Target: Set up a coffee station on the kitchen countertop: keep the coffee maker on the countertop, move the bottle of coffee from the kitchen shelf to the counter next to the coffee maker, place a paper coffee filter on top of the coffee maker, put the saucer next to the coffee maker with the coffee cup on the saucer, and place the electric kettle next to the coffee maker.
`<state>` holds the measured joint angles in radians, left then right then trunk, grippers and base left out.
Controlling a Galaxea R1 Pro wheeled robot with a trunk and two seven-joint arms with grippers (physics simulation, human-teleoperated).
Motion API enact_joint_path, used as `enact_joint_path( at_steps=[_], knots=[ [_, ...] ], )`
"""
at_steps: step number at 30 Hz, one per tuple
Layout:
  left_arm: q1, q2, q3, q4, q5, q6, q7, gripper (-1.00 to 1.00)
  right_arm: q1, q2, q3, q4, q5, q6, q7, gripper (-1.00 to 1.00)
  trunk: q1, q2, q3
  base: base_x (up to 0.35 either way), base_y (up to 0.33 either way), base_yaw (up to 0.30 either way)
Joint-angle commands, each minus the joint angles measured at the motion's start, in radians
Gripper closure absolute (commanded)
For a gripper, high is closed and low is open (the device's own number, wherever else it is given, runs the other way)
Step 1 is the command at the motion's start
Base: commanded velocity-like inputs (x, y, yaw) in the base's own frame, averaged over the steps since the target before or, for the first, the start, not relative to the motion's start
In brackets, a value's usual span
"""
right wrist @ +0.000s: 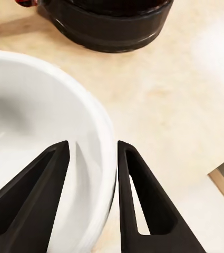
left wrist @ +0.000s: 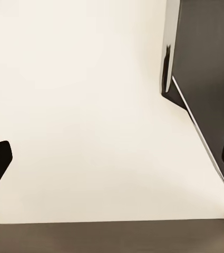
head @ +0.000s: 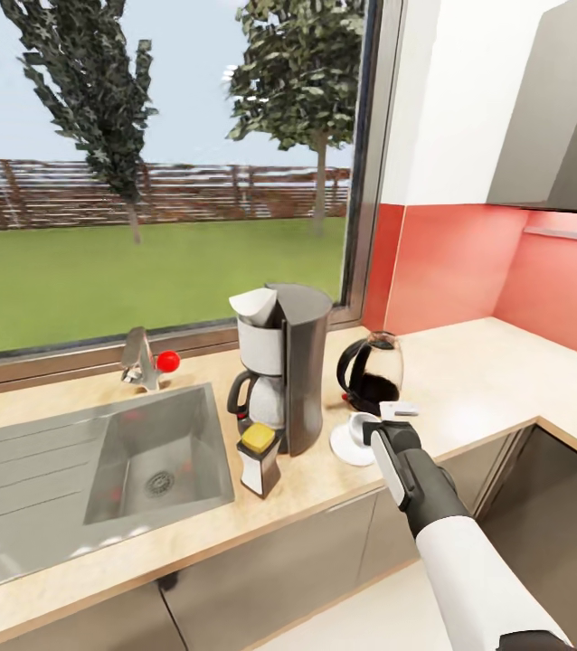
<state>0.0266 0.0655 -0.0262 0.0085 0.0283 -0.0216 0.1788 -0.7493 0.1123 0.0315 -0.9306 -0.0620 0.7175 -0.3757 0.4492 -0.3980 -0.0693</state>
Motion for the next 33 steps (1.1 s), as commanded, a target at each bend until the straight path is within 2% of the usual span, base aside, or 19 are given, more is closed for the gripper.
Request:
enact_joint_path(
  at_steps=[1, 13, 21, 33],
  knots=[
    [-0.001, 0.0, -0.003, 0.001, 0.003, -0.002, 0.002, -1.0, -0.001, 0.0, 0.002, -0.001, -0.007, 0.004, -0.008, 1.0, 0.001, -0.002, -0.002, 0.143, 0.0, 0.0],
    [-0.001, 0.0, -0.003, 0.001, 0.002, -0.003, 0.001, -1.0, -0.001, 0.0, 0.002, 0.028, -0.007, -0.003, -0.007, 1.0, 0.001, -0.002, -0.002, 0.046, 0.0, 0.0],
    [-0.001, -0.001, -0.003, 0.001, 0.002, -0.003, 0.001, -1.0, -0.001, 0.0, 0.002, 0.089, -0.007, -0.092, -0.006, 1.0, 0.001, -0.002, -0.002, 0.0, 0.0, 0.0],
    [-0.001, 0.0, -0.003, 0.001, 0.002, -0.002, 0.001, -1.0, -0.001, 0.0, 0.002, 0.091, -0.007, -0.104, -0.009, 1.0, 0.001, -0.002, -0.002, 0.002, 0.0, 0.0]
  ],
)
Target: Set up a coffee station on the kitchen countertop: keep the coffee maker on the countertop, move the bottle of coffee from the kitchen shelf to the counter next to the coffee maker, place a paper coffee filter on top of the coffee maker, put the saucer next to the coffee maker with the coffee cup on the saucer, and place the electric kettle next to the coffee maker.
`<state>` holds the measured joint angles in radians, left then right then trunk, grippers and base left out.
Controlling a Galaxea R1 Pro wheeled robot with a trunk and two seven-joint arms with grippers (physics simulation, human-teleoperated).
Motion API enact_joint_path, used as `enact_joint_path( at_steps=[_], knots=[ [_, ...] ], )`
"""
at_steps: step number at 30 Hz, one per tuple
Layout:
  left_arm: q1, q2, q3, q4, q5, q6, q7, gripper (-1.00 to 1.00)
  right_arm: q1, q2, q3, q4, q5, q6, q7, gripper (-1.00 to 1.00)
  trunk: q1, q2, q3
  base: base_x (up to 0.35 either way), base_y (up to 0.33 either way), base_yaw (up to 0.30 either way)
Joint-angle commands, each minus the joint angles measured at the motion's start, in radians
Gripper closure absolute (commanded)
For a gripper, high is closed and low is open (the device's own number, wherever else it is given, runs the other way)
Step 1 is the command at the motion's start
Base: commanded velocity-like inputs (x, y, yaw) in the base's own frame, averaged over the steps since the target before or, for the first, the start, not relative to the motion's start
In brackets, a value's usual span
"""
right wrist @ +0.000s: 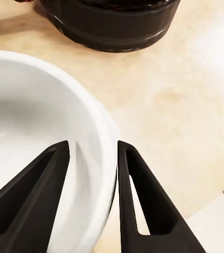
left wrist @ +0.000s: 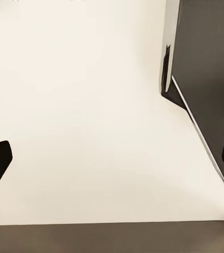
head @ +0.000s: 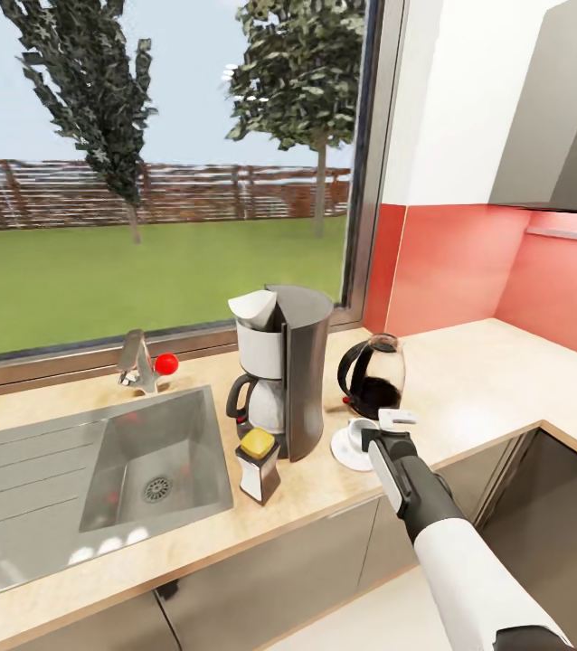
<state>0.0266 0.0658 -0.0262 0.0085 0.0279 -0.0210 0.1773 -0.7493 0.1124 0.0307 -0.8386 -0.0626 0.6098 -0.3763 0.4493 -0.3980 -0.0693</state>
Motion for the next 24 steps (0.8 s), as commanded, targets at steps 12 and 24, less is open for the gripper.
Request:
enact_joint_path(
  at_steps=[12, 24],
  knots=[
    [-0.001, -0.001, -0.003, 0.001, 0.003, -0.002, 0.002, -1.0, -0.001, -0.001, 0.003, 0.004, -0.005, 0.004, -0.007, 1.0, 0.001, -0.002, -0.002, 0.074, 0.0, 0.0],
    [-0.001, -0.001, -0.003, 0.001, 0.003, -0.002, 0.002, -1.0, -0.001, -0.001, 0.003, 0.048, -0.006, -0.054, -0.006, 1.0, 0.001, -0.002, -0.002, 0.001, 0.0, 0.0]
  ],
)
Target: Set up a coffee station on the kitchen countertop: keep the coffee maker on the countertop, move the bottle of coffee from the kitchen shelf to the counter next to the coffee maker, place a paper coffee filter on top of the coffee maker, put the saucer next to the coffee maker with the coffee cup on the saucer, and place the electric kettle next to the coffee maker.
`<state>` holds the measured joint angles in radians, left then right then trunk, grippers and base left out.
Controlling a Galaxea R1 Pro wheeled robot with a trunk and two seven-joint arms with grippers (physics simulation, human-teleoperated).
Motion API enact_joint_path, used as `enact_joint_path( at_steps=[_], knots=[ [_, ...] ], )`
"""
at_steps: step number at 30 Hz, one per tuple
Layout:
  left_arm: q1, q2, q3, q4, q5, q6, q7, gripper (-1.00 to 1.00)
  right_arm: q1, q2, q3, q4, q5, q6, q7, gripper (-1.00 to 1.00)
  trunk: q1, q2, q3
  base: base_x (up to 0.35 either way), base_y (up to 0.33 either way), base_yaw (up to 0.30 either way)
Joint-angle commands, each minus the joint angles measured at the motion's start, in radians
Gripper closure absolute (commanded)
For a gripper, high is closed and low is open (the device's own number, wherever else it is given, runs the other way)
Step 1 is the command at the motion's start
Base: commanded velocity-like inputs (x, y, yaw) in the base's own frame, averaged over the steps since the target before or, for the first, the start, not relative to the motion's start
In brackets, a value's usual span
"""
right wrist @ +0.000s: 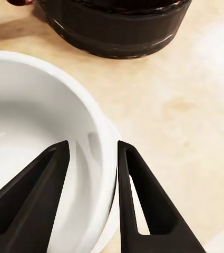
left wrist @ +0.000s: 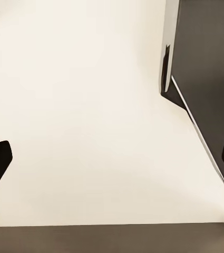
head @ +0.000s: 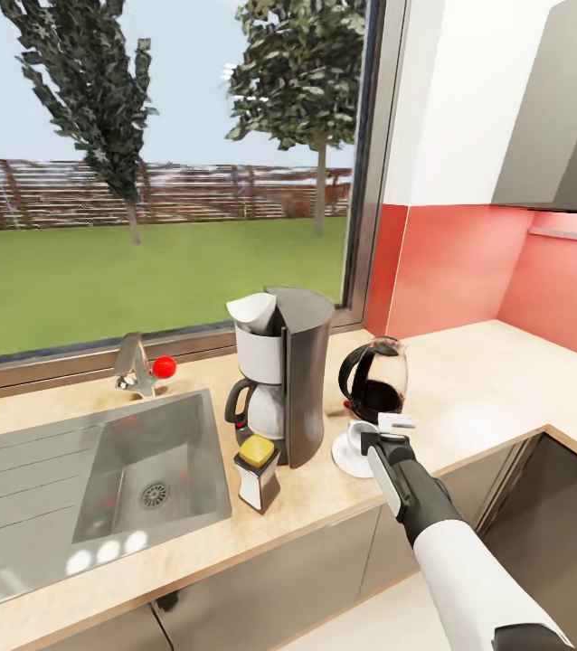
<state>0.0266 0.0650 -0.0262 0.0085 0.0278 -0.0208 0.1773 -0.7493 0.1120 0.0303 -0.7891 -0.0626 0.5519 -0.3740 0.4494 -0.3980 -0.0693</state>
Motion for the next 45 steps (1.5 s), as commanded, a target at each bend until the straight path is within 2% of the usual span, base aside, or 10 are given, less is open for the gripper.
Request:
enact_joint_path(
  at_steps=[1, 6, 7, 22, 23, 24, 26, 27, 36, 45],
  knots=[
    [-0.001, 0.0, -0.003, 0.001, 0.003, -0.002, 0.002, -1.0, -0.001, 0.0, 0.003, -0.001, -0.006, 0.004, -0.008, 1.0, 0.001, -0.002, -0.002, 0.0, 0.0, 0.0],
    [-0.001, -0.001, -0.003, 0.001, 0.003, -0.002, 0.002, -1.0, -0.001, 0.0, 0.003, 0.002, -0.006, 0.003, -0.008, 1.0, 0.001, -0.002, -0.002, 0.0, 0.0, 0.0],
    [-0.001, -0.001, -0.003, 0.001, 0.003, -0.002, 0.002, -1.0, -0.001, 0.0, 0.003, 0.006, -0.006, 0.003, -0.008, -1.0, 0.001, -0.002, -0.002, 0.0, 0.0, 0.0],
    [-0.001, 0.001, -0.003, 0.001, 0.004, -0.004, 0.002, -1.0, -0.001, 0.0, -0.001, 0.009, -0.009, 0.004, -0.009, -1.0, 0.001, -0.002, -0.002, 0.0, 0.0, 0.0],
    [-0.001, 0.001, -0.003, 0.001, 0.004, -0.004, 0.002, -1.0, -0.001, 0.0, -0.002, -0.004, -0.009, 0.004, -0.009, -1.0, 0.001, -0.002, -0.002, 0.0, 0.0, 0.0],
    [-0.001, 0.002, -0.003, 0.001, 0.004, -0.005, 0.002, -1.0, -0.001, 0.0, -0.002, -0.091, -0.008, 0.005, -0.009, -1.0, 0.001, -0.002, -0.002, 0.0, 0.0, 0.0],
    [-0.001, 0.001, -0.003, 0.0, 0.003, -0.005, 0.002, -1.0, -0.001, 0.0, -0.003, -0.15, -0.008, 0.008, -0.01, -1.0, 0.001, -0.002, -0.002, -0.028, 0.0, 0.0],
    [-0.001, 0.001, -0.003, 0.0, 0.002, -0.004, 0.003, -1.0, -0.001, 0.0, -0.003, -0.209, -0.008, 0.012, -0.01, -1.0, 0.001, -0.002, -0.002, -0.219, -0.108, 0.0],
    [-0.001, 0.001, 0.003, -0.004, 0.003, -0.005, 0.003, -1.0, -0.001, 0.007, 0.003, -0.265, -0.009, 0.011, -0.01, -1.0, 0.001, -0.002, -0.002, -0.223, -0.194, -0.001],
    [-0.005, 0.001, -0.005, -0.013, 0.006, -0.005, 0.001, -1.0, -0.001, 0.006, 0.003, -0.257, -0.007, 0.011, -0.01, -1.0, 0.001, -0.002, 0.005, -0.114, -0.221, -0.153]
  ],
)
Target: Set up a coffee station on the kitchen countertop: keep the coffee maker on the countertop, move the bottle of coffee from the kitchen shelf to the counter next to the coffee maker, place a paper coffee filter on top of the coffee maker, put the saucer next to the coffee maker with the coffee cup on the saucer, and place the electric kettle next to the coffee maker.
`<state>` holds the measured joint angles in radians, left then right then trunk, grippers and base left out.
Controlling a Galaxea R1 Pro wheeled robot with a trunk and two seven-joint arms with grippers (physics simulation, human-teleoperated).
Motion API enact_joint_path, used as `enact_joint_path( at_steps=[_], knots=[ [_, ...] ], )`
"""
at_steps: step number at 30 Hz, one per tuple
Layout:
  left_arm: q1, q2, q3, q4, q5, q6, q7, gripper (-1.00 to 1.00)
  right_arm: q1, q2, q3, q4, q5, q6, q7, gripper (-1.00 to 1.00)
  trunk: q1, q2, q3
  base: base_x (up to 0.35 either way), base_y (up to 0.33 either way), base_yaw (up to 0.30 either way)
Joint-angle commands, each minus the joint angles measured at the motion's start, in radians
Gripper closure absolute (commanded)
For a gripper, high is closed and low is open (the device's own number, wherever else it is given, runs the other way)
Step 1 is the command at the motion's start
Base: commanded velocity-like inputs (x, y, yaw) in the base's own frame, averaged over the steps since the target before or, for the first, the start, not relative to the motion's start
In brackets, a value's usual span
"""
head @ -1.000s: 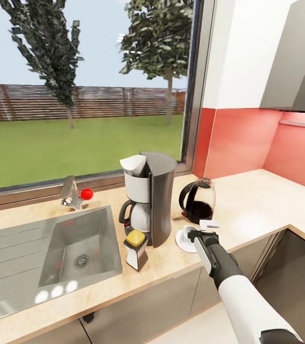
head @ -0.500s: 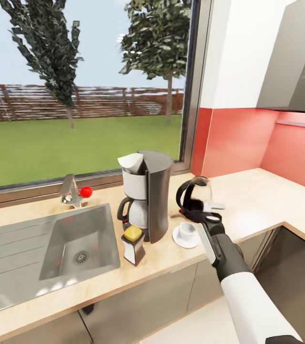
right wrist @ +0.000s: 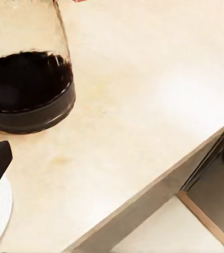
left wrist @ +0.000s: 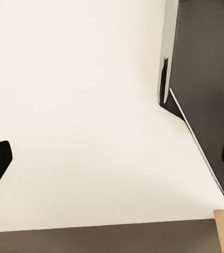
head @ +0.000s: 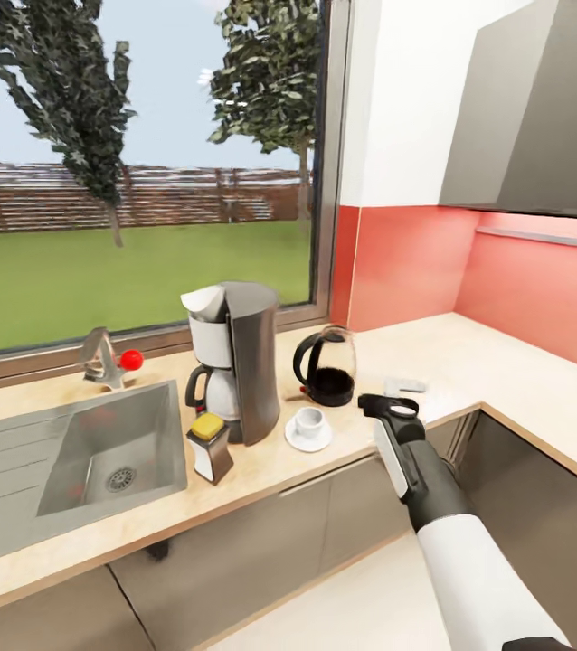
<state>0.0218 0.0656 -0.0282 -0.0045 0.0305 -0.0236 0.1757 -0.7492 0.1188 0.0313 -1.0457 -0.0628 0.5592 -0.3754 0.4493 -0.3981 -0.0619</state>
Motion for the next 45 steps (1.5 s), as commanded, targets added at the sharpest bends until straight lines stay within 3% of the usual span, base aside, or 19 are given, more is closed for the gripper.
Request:
enact_joint_path(
  at_steps=[1, 13, 26, 34, 36, 38, 39, 40, 42, 43, 45],
  knots=[
    [0.0, 0.0, -0.003, -0.001, 0.003, -0.002, 0.002, -1.0, -0.001, -0.001, 0.003, 0.008, -0.006, 0.004, -0.008, -1.0, 0.001, -0.002, -0.001, 0.077, -0.214, -0.221],
    [-0.002, 0.0, -0.001, -0.002, 0.003, -0.009, -0.005, -1.0, 0.001, -0.008, 0.0, 0.22, -0.005, 0.005, -0.011, -1.0, 0.001, -0.002, 0.011, 0.148, -0.117, -0.226],
    [-0.002, -0.001, 0.001, -0.002, 0.003, -0.013, -0.005, -1.0, 0.001, -0.03, -0.001, 0.308, -0.005, 0.005, -0.011, -1.0, 0.001, -0.002, 0.025, 0.079, -0.001, -0.239],
    [-0.002, -0.001, 0.004, -0.002, 0.003, -0.013, -0.004, -1.0, 0.001, -0.024, 0.002, 0.534, -0.006, 0.001, -0.009, -1.0, 0.001, -0.002, 0.032, 0.002, 0.0, -0.263],
    [-0.002, -0.001, 0.004, -0.002, 0.003, -0.013, -0.003, -1.0, 0.001, -0.019, 0.003, 0.636, -0.007, -0.004, -0.008, -1.0, 0.001, -0.002, 0.033, 0.0, 0.0, -0.274],
    [-0.002, -0.001, 0.005, -0.002, 0.003, -0.014, -0.003, -1.0, 0.001, -0.016, 0.004, 0.754, -0.007, -0.036, -0.005, -1.0, 0.001, -0.002, 0.034, 0.0, 0.0, -0.275],
    [-0.002, -0.001, 0.005, -0.002, 0.003, -0.014, -0.004, -1.0, 0.001, -0.015, 0.005, 0.882, -0.005, -0.113, -0.003, -1.0, 0.001, -0.002, 0.034, 0.0, 0.0, -0.275],
    [-0.002, -0.001, 0.005, -0.002, 0.003, -0.015, -0.004, -1.0, 0.001, -0.015, 0.006, 0.951, -0.003, -0.17, -0.003, -1.0, 0.001, -0.002, 0.035, 0.0, 0.0, -0.275],
    [-0.002, -0.001, 0.005, -0.002, 0.003, -0.015, -0.004, -1.0, 0.009, -0.015, 0.007, 0.994, -0.001, -0.24, -0.002, -1.0, 0.001, -0.002, 0.035, 0.0, 0.0, -0.275],
    [-0.002, -0.001, 0.005, -0.002, 0.003, -0.016, -0.004, -1.0, 0.067, -0.015, 0.008, 1.013, 0.002, -0.292, -0.001, -1.0, 0.001, -0.002, 0.035, 0.0, 0.0, -0.275],
    [-0.002, -0.001, 0.005, -0.002, 0.003, -0.017, -0.004, -1.0, 0.141, -0.015, 0.008, 1.02, 0.026, -0.314, 0.002, -1.0, 0.001, -0.002, 0.035, 0.0, 0.0, -0.275]
  ],
)
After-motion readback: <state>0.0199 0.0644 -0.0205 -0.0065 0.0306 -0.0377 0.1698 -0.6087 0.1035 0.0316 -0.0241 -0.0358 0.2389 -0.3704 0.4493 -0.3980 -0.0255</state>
